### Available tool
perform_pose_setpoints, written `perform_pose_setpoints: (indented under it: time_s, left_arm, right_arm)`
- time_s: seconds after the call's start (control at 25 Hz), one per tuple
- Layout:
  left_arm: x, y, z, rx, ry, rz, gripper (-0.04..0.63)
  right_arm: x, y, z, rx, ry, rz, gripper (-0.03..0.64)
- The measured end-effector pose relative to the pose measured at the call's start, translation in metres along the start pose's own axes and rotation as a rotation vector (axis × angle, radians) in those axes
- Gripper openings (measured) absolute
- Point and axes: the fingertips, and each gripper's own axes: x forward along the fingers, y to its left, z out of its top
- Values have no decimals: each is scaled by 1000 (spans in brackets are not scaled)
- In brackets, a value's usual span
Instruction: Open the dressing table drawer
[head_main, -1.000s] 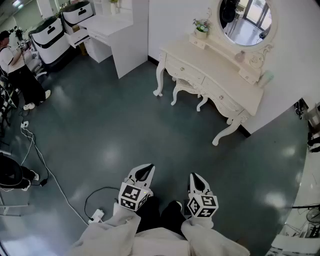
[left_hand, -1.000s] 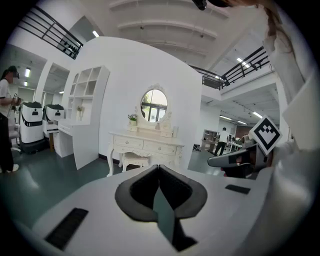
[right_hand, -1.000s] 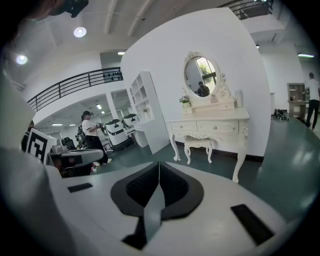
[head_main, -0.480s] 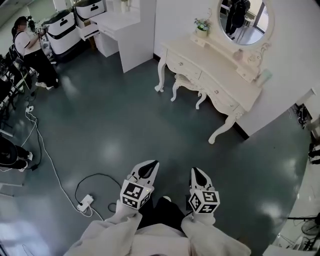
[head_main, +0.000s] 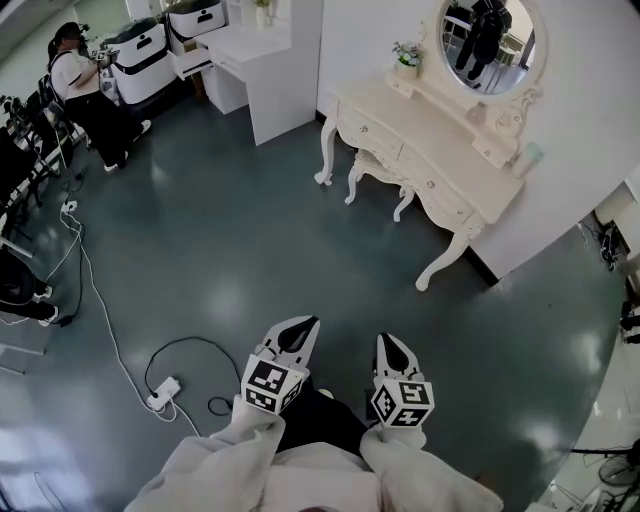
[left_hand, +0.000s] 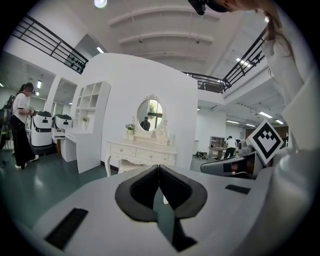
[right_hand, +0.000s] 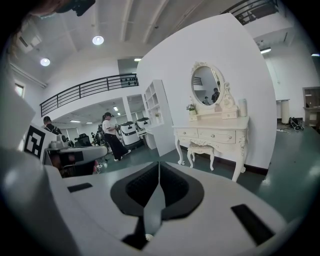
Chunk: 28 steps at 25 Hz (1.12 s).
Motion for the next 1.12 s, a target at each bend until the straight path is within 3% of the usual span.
perform_pose_setpoints:
  time_s: [0.64, 1.12]
  left_arm:
    - [47, -8, 3, -4, 29, -12, 17]
    - [123, 45, 39, -4, 23, -19, 17]
  right_arm:
    - [12, -33, 12, 23, -5, 10, 37]
    - [93, -56, 64, 33, -15, 21, 37]
